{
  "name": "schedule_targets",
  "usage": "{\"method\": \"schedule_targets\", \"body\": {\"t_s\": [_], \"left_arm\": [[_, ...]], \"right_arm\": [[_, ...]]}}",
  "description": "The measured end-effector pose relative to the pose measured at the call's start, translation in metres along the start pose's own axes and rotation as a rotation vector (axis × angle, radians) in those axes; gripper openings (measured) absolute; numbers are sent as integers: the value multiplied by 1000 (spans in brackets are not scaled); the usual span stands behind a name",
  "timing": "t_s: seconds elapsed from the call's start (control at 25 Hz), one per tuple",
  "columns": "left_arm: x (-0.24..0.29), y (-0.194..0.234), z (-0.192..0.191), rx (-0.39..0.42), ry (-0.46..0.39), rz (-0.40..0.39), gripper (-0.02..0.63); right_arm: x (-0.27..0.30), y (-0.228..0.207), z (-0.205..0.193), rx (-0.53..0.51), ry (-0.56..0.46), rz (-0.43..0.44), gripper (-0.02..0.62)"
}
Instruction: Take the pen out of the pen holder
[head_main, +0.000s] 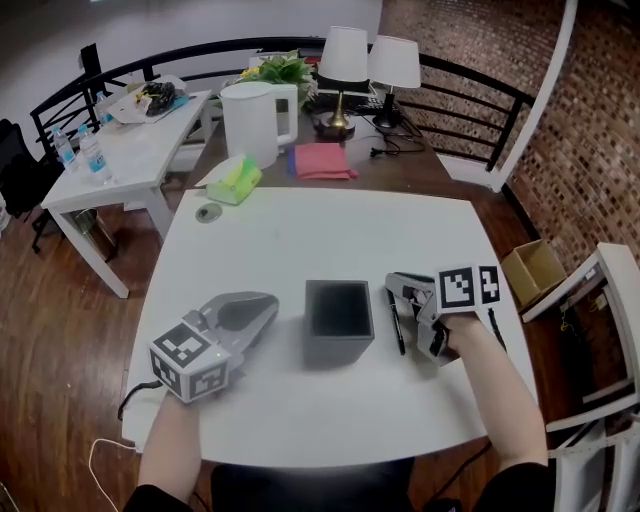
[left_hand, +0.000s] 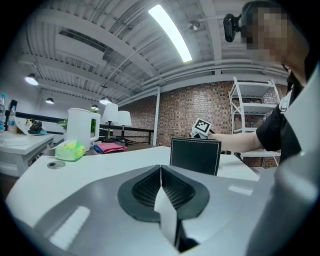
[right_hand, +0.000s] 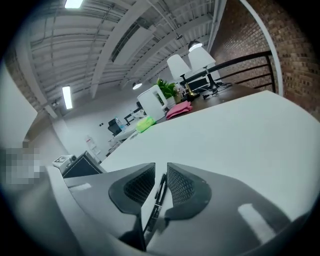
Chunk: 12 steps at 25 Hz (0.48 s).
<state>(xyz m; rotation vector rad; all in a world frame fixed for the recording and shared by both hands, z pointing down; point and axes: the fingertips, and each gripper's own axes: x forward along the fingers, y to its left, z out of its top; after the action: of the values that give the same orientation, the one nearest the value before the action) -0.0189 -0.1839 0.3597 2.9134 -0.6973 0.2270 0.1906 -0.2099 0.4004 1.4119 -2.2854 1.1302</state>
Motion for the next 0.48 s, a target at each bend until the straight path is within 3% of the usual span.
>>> {"method": "schedule_targets", "body": {"t_s": [0.16, 0.36, 0.48], "left_arm": [[1, 1, 0, -1, 1, -3, 4], [0, 0, 0, -3, 1, -1, 4], [-1, 0, 1, -3, -4, 0, 3]], "right_arm": [[1, 1, 3, -6, -40, -21, 150], [-9, -2, 8, -17, -98, -43, 106], [-23, -10, 11, -80, -156, -76, 76]]}}
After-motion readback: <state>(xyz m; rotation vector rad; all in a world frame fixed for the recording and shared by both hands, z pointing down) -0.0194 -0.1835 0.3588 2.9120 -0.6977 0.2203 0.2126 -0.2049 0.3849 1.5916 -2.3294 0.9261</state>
